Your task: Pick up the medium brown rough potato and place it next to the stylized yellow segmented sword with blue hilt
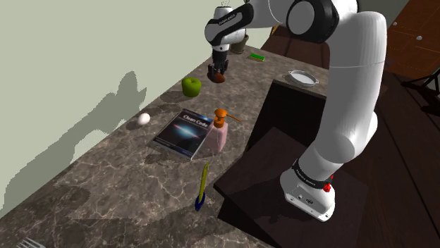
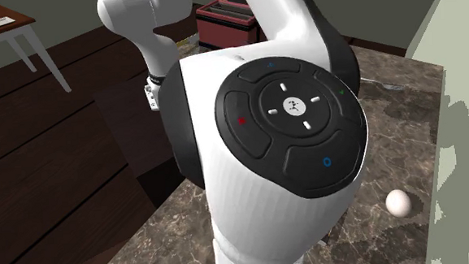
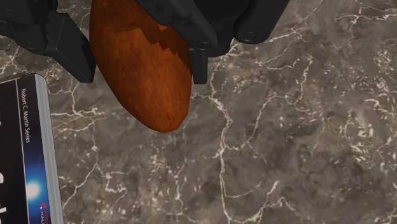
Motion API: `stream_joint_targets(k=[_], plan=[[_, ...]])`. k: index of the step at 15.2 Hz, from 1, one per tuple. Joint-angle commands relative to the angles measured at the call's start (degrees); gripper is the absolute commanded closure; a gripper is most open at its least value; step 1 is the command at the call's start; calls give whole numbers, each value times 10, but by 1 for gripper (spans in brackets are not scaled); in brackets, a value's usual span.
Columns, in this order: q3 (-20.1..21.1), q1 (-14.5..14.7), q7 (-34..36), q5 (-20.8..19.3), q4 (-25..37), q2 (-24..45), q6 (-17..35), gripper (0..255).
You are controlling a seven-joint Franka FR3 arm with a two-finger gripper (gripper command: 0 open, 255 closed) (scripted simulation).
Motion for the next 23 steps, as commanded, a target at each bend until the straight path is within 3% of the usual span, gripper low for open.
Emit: stream_joint_targets(k=[1,23], plan=[[0,1,1,-1,3,-9,-12,255],[-5,3,5,-10,91,-65,-156,255]])
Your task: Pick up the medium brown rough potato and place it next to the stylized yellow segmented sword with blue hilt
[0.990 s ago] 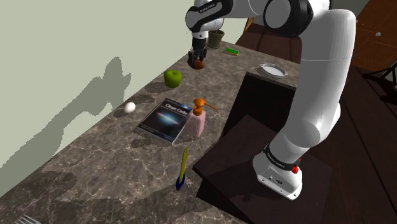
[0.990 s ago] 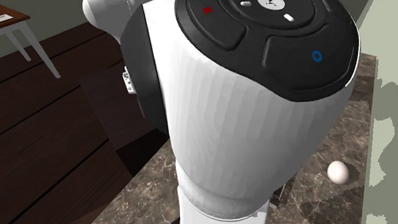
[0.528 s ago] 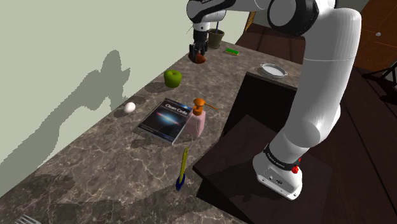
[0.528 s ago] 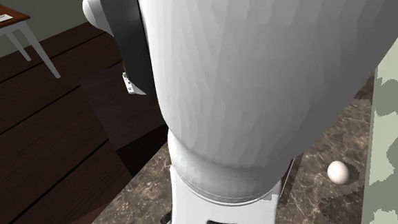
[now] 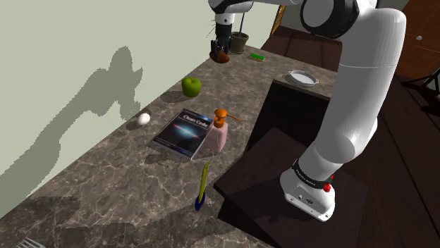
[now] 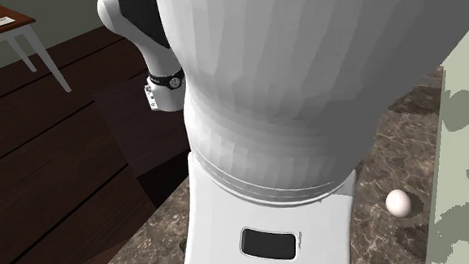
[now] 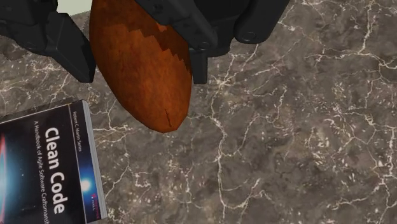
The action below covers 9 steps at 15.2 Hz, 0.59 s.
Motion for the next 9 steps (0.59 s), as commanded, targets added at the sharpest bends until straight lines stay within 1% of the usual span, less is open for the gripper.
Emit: stream_joint_targets(k=[1,9], plan=[[0,0,0,0,18,0,-17,255],[-1,-1,0,-1,71,-5,-76,255]])
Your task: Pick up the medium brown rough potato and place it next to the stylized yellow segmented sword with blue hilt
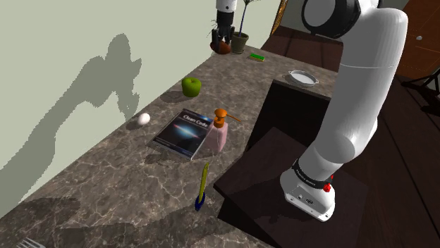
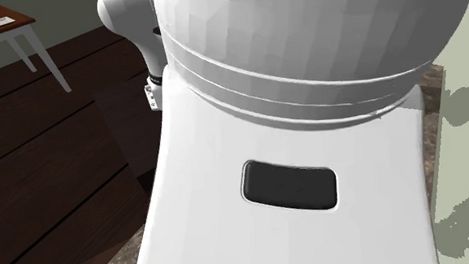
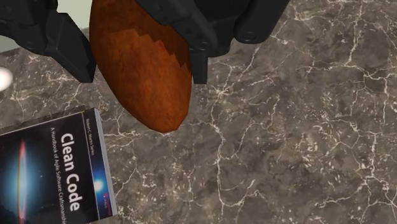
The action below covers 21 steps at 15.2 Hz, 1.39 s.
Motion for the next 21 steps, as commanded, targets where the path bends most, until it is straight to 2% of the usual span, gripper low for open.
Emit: stream_joint_targets(k=[1,9,14,21], plan=[[0,0,0,0,17,0,-17,255],[-1,-2,-1,0,77,4,-74,255],[14,37,50,-12,-59,-92,-34,255],[47,82,129,-19,-194,-198,-3,255]])
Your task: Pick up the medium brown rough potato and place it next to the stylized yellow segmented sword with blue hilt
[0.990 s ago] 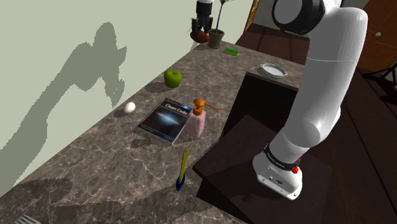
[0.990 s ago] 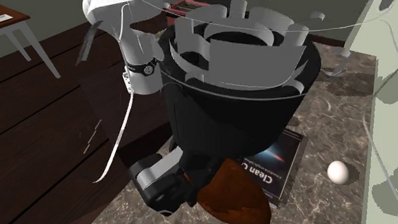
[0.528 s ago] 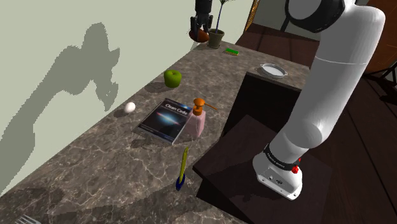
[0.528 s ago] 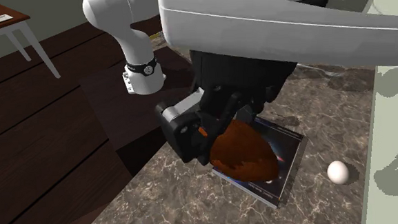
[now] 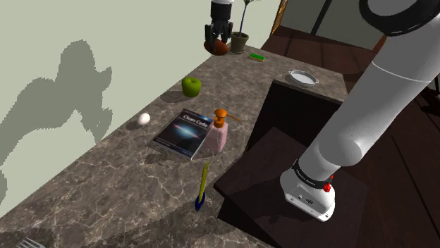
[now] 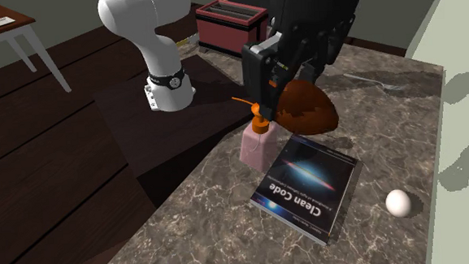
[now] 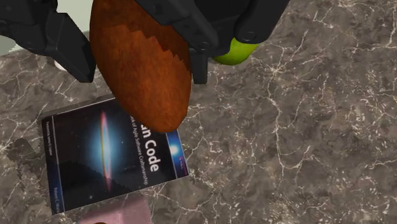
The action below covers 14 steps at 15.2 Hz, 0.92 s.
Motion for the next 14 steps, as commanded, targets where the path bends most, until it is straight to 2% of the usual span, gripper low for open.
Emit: stream_joint_targets(k=[1,7,14], plan=[[11,12,23,0,-33,-26,7,255],[49,46,95,6,-111,-93,18,255],[101,87,181,25,-171,-150,23,255]])
